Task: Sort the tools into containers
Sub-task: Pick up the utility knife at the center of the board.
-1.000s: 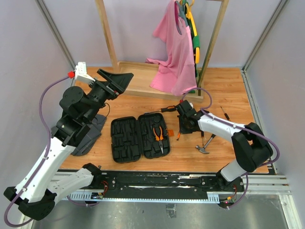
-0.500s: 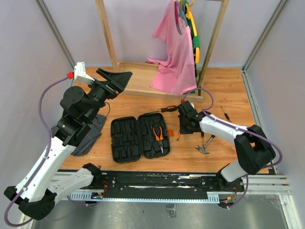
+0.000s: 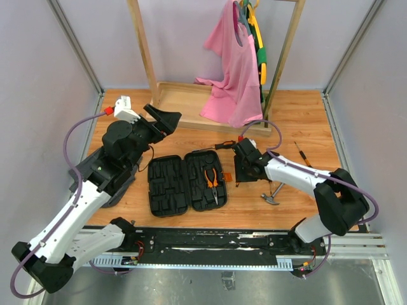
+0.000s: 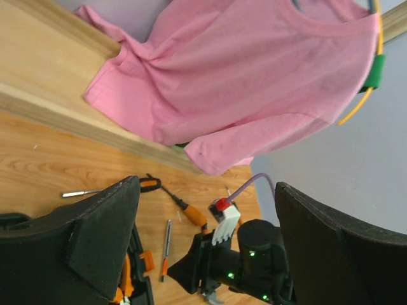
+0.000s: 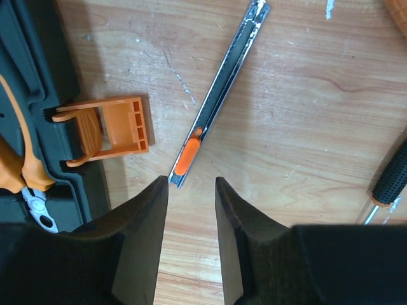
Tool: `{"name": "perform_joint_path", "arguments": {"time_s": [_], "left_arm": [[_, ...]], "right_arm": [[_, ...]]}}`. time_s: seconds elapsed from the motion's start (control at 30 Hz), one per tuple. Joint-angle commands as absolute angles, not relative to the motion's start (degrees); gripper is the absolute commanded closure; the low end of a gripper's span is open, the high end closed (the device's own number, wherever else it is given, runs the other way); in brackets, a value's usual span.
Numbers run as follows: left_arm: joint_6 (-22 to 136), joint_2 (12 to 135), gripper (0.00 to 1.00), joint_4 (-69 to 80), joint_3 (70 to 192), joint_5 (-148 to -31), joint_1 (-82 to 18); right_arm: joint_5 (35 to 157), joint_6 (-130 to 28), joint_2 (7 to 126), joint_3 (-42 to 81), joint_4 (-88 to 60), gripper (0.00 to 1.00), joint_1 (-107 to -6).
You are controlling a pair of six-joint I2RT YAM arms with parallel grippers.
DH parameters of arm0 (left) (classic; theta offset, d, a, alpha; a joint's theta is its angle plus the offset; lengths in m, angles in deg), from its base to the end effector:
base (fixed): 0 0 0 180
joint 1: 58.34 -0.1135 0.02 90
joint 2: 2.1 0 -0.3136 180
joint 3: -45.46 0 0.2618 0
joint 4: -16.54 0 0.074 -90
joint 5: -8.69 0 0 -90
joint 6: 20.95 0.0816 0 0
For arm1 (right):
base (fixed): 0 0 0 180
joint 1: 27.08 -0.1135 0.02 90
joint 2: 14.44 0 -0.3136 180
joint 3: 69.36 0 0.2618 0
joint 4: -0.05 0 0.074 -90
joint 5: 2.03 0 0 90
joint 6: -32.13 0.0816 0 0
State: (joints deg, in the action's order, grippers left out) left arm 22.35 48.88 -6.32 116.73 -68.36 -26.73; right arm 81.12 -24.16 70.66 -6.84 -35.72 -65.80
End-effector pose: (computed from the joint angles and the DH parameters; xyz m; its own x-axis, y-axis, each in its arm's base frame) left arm 0.1982 -0.1005 0.4410 -0.2592 -0.6733 -0.6924 0.1918 0.6668 -0.7201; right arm 0.2529 0.1902 0.1935 -0.8701 0.0087 -0.4928 -0.1074 0.9725 0.2068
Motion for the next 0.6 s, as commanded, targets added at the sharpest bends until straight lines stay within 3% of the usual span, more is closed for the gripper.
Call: {"name": "perform_joint_path", "arguments": {"time_s": [0.0, 0.43, 0.57], "left_arm": [[24.15, 49.93, 0.10, -6.38, 115.14, -67.76, -27.05], [27.43, 54.15, 0.09, -4.97, 111.73, -69.99, -31.19], [28.93, 55.49, 0.09, -3.83, 110.66, -69.97, -33.12]], "right_arm": [[79.90, -22.80, 72.10, -7.58, -35.34, 0.62, -67.07], [76.68, -23.99, 79.71, -3.86, -38.30, 0.62, -68.59], [76.80, -24.61, 80.91, -3.03, -40.12, 0.73, -68.74]]}}
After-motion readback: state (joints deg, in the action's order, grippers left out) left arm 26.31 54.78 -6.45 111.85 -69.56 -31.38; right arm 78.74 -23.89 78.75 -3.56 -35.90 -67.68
